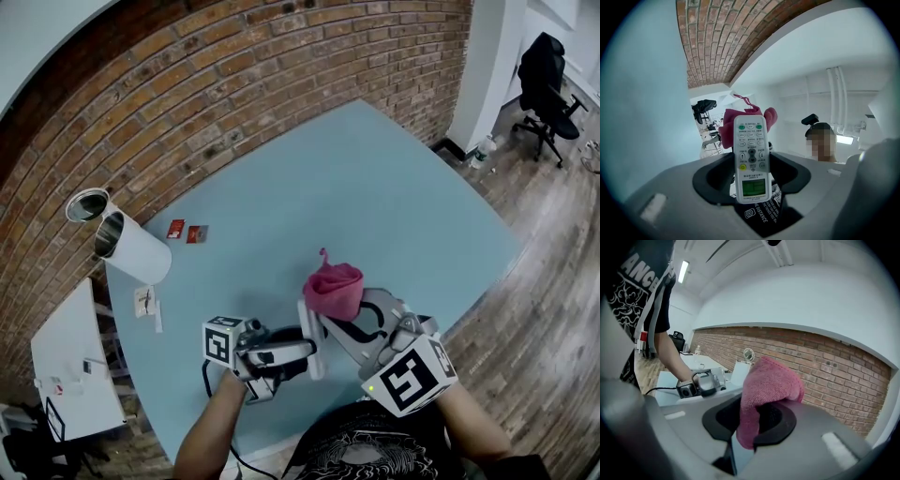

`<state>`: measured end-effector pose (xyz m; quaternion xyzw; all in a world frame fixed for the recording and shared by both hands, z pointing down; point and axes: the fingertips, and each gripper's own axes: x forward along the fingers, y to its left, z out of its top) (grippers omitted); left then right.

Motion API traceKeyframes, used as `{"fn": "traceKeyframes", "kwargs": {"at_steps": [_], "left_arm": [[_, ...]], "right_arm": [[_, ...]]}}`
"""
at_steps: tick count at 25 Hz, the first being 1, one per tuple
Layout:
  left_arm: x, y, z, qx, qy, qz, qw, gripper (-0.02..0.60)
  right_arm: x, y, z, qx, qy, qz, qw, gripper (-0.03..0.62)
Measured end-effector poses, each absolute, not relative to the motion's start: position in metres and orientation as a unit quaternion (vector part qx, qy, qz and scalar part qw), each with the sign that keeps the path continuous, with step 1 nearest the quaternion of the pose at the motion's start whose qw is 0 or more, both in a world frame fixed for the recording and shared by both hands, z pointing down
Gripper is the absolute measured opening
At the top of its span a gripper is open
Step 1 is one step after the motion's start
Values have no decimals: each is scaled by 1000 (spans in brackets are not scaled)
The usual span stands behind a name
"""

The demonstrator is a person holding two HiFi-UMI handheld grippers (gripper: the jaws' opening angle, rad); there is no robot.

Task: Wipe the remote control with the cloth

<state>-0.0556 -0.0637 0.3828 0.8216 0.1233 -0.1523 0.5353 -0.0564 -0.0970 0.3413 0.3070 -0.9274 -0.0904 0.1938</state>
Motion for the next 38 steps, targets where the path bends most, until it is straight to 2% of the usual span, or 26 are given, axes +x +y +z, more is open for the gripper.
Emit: {"fn": "traceKeyframes", "kwargs": {"at_steps": [25,38], "left_arm": [[-68,-113,366,796,43,-270,540,236],[-88,-153,373,779,-44,-309,544,236]], "right_arm": [[-58,-79,349,296,-934,-83,182,63],[-54,-72,359,300,-935,-64,180,63]]}}
